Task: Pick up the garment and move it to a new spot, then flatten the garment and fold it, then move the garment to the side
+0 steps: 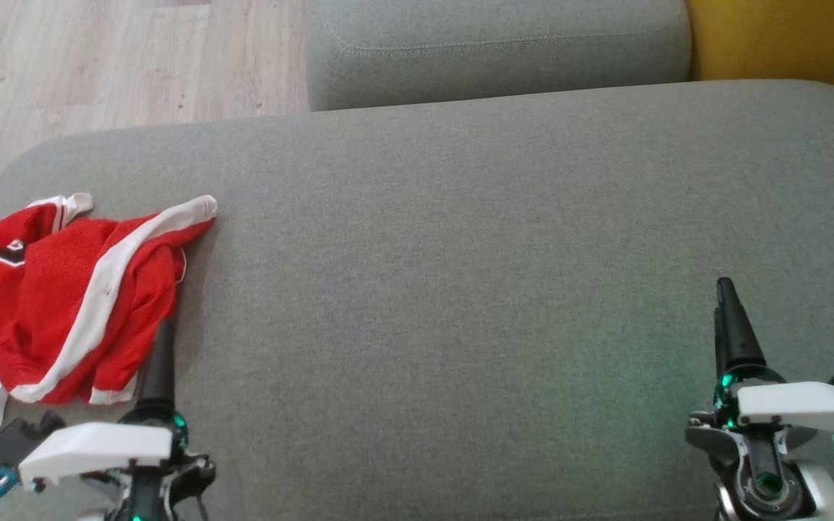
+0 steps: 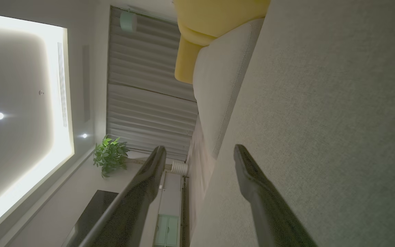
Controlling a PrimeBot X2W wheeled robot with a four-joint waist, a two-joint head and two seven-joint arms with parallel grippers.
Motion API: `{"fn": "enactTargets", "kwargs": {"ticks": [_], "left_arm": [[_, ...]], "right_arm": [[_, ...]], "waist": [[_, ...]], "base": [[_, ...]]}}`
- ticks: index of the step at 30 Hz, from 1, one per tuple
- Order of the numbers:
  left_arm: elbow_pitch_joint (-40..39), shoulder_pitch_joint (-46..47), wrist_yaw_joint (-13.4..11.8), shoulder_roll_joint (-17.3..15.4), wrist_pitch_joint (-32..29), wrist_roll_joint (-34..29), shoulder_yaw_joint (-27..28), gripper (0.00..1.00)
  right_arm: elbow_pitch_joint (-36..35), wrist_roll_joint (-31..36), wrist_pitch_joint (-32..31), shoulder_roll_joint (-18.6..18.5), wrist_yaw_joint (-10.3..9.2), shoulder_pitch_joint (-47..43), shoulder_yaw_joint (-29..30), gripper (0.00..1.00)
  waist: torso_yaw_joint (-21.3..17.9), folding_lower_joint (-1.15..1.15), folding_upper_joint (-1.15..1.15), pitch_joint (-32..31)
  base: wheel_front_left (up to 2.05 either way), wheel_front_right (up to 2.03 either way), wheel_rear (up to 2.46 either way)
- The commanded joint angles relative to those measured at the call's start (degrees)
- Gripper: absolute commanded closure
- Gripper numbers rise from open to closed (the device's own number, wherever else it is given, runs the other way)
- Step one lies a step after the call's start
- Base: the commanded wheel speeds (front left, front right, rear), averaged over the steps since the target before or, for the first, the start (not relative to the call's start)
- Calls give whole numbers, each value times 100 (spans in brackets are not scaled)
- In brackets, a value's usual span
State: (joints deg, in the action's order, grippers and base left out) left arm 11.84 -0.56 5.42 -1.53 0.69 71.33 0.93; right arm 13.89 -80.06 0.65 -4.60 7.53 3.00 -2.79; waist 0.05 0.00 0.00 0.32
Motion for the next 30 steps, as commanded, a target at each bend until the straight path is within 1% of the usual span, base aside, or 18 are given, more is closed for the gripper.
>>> {"fn": "enactTargets", "kwargs": {"ticks": [1,12,13,16,20,30], "left_arm": [[-266,323,-44,-71,72,-193,22,0],[-406,312,-276,-80,256,-1432,-206,0],[-406,312,-276,-80,256,-1432,-206,0],[-434,312,-330,-82,307,-1771,-245,0],[-446,305,-404,-85,374,-2208,-291,0],[-541,325,-582,-107,541,-3193,-414,0]], "right_arm": [[-252,154,63,-152,-1,365,-92,0],[-374,1128,249,-203,-2,412,-361,0],[-374,1128,249,-203,-2,412,-361,0],[-382,1403,300,-229,-2,425,-436,0],[-377,1873,367,-277,-2,442,-511,0],[-393,2988,537,-234,-2,453,-499,0]], "waist": [[2,0,0,2],[14,0,0,-7],[14,0,0,-7],[19,0,0,-15],[20,0,0,-24],[15,0,0,-24]], "base": [[0,0,0],[0,0,0],[0,0,0],[0,0,0],[0,0,0],[0,0,0]]}}
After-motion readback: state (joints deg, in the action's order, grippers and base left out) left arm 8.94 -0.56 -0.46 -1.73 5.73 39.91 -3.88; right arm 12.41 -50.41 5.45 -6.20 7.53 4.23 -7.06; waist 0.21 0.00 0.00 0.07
